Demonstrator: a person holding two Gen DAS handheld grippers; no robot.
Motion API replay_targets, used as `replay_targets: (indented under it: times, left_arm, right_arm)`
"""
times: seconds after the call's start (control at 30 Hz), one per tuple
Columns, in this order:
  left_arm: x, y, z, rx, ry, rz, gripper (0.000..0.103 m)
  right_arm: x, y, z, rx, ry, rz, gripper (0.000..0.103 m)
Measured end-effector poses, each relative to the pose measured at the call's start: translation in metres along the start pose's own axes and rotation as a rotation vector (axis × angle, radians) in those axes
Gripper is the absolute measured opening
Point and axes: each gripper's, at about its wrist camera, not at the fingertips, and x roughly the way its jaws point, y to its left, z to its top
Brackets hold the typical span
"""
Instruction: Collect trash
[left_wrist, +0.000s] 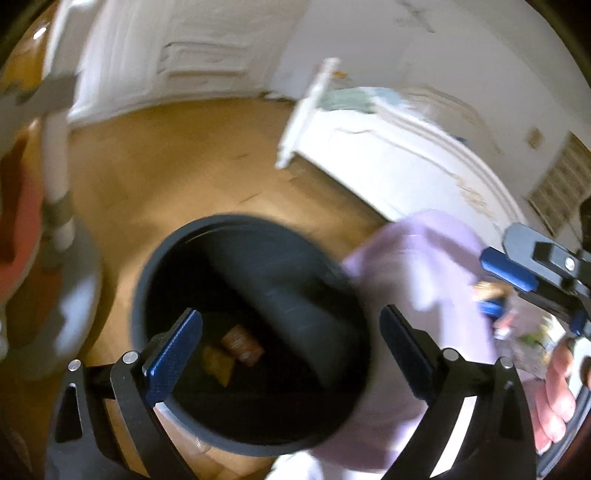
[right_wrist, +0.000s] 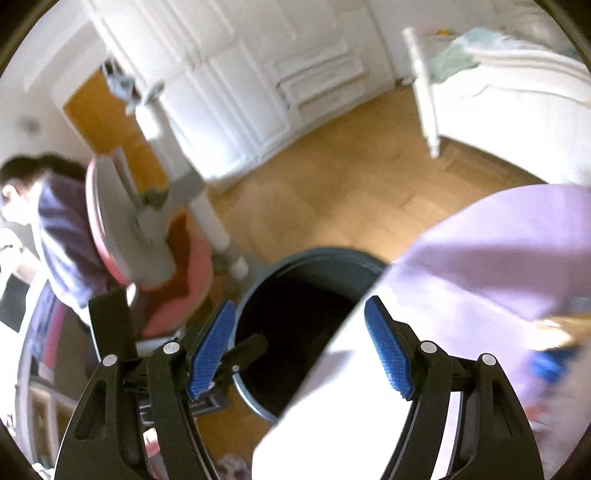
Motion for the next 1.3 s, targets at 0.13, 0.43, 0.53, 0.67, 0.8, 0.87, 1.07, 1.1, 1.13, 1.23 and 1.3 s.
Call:
replay_targets:
  times: [0.13, 0.43, 0.53, 0.67, 0.8, 0.87, 1.07, 1.1, 1.13, 1.23, 1.3]
  left_arm:
    - [-0.011, -0.07, 0.009, 0.167, -0.032, -0.11, 0.096]
    - [0.004, -0.198, 0.005, 0.536, -0.036, -0.278, 0.096]
    - [0.022, -0.22, 0.002, 0.586, -0.008, -0.298, 0.096]
    - [0.05, -0.232, 0.003, 0.626, 0.042, -0.29, 0.096]
    - [0.063, -0.239, -0.007, 0.627, 0.086, -0.314, 0.096]
    - [0.07, -0.24, -0.008, 0.62, 0.11, -0.326, 0.095]
    - [0.084, -0.236, -0.011, 0.558, 0.2, -0.378, 0.045]
    - [0.084, -0.234, -0.009, 0.546, 0.203, -0.387, 0.044]
    - [0.081, -0.233, -0.01, 0.54, 0.199, -0.393, 0.043]
    - [0.068, -0.229, -0.008, 0.529, 0.171, -0.404, 0.043]
    - [0.055, -0.225, -0.005, 0.507, 0.141, -0.42, 0.043]
  right_arm:
    - [-0.072, -0.042, -0.01, 0.059, -0.134, -0.084, 0.076]
    - [-0.186, -0.112, -0.074, -0.077, -0.231, -0.495, 0.079]
    - [-0.183, -0.121, -0.095, -0.15, -0.186, -0.573, 0.079]
    - [-0.169, -0.124, -0.112, -0.224, -0.154, -0.636, 0.079]
    - [-0.156, -0.132, -0.117, -0.238, -0.133, -0.672, 0.065]
    - [-0.153, -0.14, -0.117, -0.219, -0.121, -0.668, 0.053]
    - [-0.17, -0.15, -0.111, -0.081, -0.173, -0.551, 0.049]
    - [-0.176, -0.154, -0.112, -0.048, -0.184, -0.523, 0.049]
    - [-0.184, -0.158, -0.113, 0.003, -0.201, -0.476, 0.048]
    - [-0.208, -0.17, -0.114, 0.136, -0.253, -0.354, 0.048]
    - [-0.224, -0.174, -0.115, 0.2, -0.288, -0.289, 0.047]
